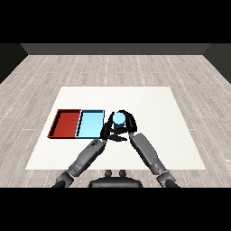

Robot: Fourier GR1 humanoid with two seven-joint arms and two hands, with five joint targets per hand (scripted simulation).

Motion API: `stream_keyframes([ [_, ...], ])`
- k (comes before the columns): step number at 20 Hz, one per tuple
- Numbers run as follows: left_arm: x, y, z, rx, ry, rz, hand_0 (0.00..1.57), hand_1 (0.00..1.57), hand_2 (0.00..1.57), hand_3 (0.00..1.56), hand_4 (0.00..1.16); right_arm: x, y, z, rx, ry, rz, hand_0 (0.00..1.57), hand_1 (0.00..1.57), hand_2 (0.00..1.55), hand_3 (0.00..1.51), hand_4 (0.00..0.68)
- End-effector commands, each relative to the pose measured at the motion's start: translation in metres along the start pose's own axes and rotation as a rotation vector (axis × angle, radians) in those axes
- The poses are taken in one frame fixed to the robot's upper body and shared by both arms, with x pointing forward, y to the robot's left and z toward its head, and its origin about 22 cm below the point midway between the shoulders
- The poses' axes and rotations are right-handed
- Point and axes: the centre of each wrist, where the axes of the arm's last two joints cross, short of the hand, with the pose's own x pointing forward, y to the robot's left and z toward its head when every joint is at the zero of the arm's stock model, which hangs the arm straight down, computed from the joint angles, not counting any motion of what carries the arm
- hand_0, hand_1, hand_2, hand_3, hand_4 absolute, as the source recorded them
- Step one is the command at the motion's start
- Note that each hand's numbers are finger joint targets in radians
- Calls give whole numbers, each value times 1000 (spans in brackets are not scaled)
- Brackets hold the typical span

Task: Pick the blue can and put it in the blue box

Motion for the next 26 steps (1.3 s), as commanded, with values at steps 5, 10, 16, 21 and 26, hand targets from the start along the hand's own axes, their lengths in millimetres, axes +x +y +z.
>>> stream_keyframes([
  [5,-10,-3,12,-4,17,-15,0,0,0,0,0,-4,20,0,33,8,0,1427,1427,1462,1378,553],
  [10,11,-6,-8,0,13,-4,0,0,0,0,0,-12,11,8,16,12,-26,1431,1431,1462,1374,533],
  [16,2,-19,-3,0,-1,-45,0,0,0,0,0,13,21,-1,41,0,-5,1461,1461,1461,1370,535],
  [21,1,-10,-20,-27,-5,-41,0,0,0,0,0,8,30,-3,53,3,-16,1441,1441,1448,1352,487],
  [26,-1,-19,-8,72,38,-60,0,0,0,0,605,9,37,-7,59,-25,-3,1453,1453,1455,1365,498],
])
